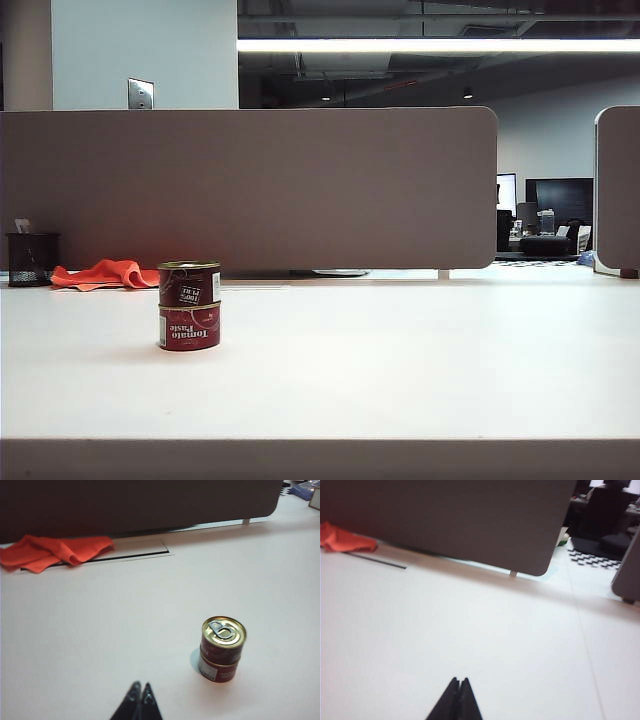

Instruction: Stack a can of tomatoes on the right onto the can of tomatoes on the left.

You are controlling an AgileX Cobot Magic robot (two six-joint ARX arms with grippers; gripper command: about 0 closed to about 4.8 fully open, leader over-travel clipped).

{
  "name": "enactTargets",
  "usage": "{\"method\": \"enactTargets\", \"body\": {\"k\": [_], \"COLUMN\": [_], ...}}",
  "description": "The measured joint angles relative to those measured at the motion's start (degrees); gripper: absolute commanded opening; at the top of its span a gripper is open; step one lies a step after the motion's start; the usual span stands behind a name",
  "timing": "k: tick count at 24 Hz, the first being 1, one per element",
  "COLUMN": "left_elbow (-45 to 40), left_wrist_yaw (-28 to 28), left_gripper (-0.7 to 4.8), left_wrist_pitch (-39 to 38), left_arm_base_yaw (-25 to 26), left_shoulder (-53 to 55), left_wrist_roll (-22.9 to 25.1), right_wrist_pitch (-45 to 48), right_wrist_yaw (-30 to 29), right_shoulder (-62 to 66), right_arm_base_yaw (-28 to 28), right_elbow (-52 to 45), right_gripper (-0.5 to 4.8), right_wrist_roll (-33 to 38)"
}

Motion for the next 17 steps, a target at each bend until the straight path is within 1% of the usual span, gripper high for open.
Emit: {"method": "enactTargets", "body": {"k": [1, 2, 4, 7, 12, 17], "left_elbow": [-1.6, -3.5, -4.8, -6.0, -7.8, -11.1], "left_wrist_yaw": [0.0, 0.2, 0.2, 0.2, 0.2, 0.2], "left_gripper": [-0.05, -0.04, -0.05, -0.05, -0.05, -0.05], "left_wrist_pitch": [2.1, 5.4, 7.6, 8.8, 8.7, 9.6], "left_arm_base_yaw": [0.0, 0.0, 0.0, 0.0, 0.0, 0.0], "left_shoulder": [0.0, 0.0, 0.0, -0.1, -0.4, -5.4], "left_wrist_roll": [-0.8, -1.9, -2.9, -3.3, -3.5, -3.5], "right_wrist_pitch": [1.3, 5.4, 9.0, 11.9, 12.9, 20.3], "right_wrist_yaw": [0.0, -0.1, 0.0, 0.0, 0.0, 0.0], "right_shoulder": [-0.6, -1.7, -2.8, -3.4, -3.9, -3.9], "right_arm_base_yaw": [0.0, 0.0, 0.0, 0.0, 0.0, 0.0], "right_elbow": [-1.7, -5.0, -8.2, -11.7, -16.0, -20.6], "right_gripper": [-0.06, -0.06, -0.06, -0.06, -0.06, -0.06], "right_wrist_roll": [0.0, 0.0, 0.6, 3.0, 5.2, 6.4]}}
